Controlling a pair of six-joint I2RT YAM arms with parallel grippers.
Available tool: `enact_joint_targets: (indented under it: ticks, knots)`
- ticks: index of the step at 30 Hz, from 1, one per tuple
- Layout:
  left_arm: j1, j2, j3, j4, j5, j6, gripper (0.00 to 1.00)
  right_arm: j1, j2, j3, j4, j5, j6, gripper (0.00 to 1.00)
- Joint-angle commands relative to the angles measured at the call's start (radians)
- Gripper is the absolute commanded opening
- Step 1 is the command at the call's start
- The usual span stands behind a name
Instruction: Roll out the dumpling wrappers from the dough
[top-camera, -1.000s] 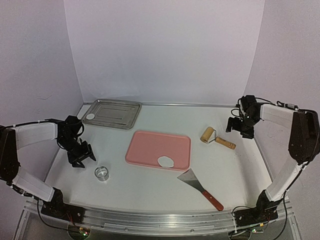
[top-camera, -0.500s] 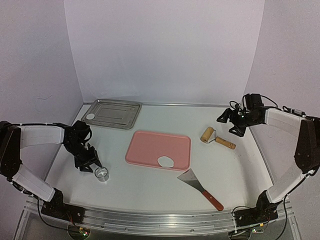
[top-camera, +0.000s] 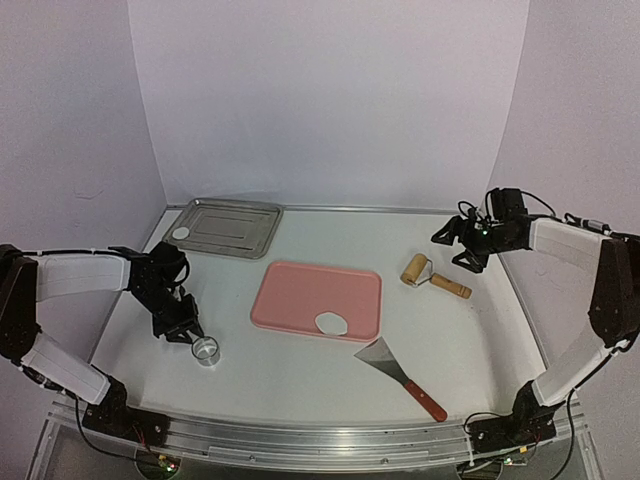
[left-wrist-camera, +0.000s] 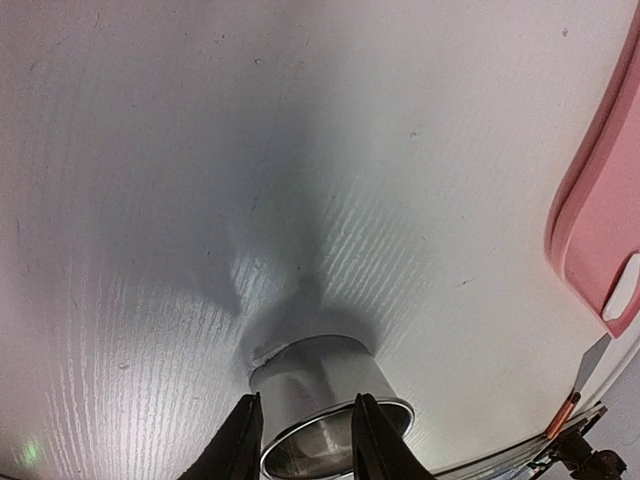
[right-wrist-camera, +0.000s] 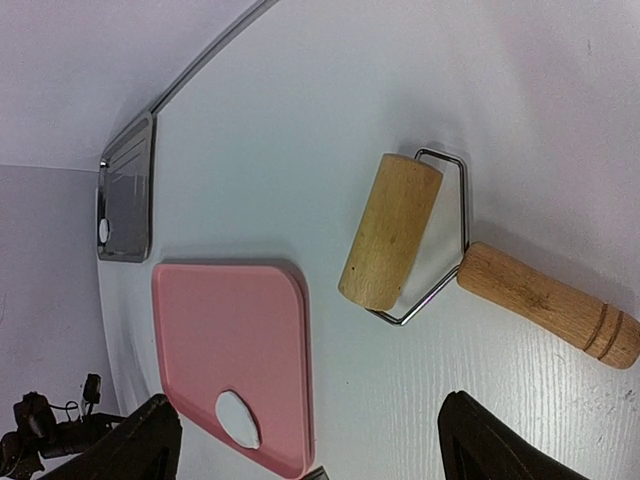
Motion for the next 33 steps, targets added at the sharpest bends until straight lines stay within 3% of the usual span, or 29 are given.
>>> enact_joint_targets:
  ticks: [1,12,28,33]
  knots:
    - [-0.003,-0.077,-0.012,-0.016,-0.012,-0.009,0.35,0.002,-0.041,-0.011,0.026,-0.024,-0.005,0.9]
    - [-0.005,-0.09,-0.062,-0.035,0.051,0.028,0.36,0.002,-0.036,-0.022,0.025,-0.041,-0.004,0.9]
    - [-0.007,-0.014,-0.042,-0.019,0.013,0.027,0.19,0.002,-0.038,-0.028,0.024,-0.048,-0.002,0.9]
    - [-0.008,-0.001,-0.024,-0.006,0.011,0.031,0.04,0.002,-0.039,-0.02,0.023,-0.064,-0.006,0.9]
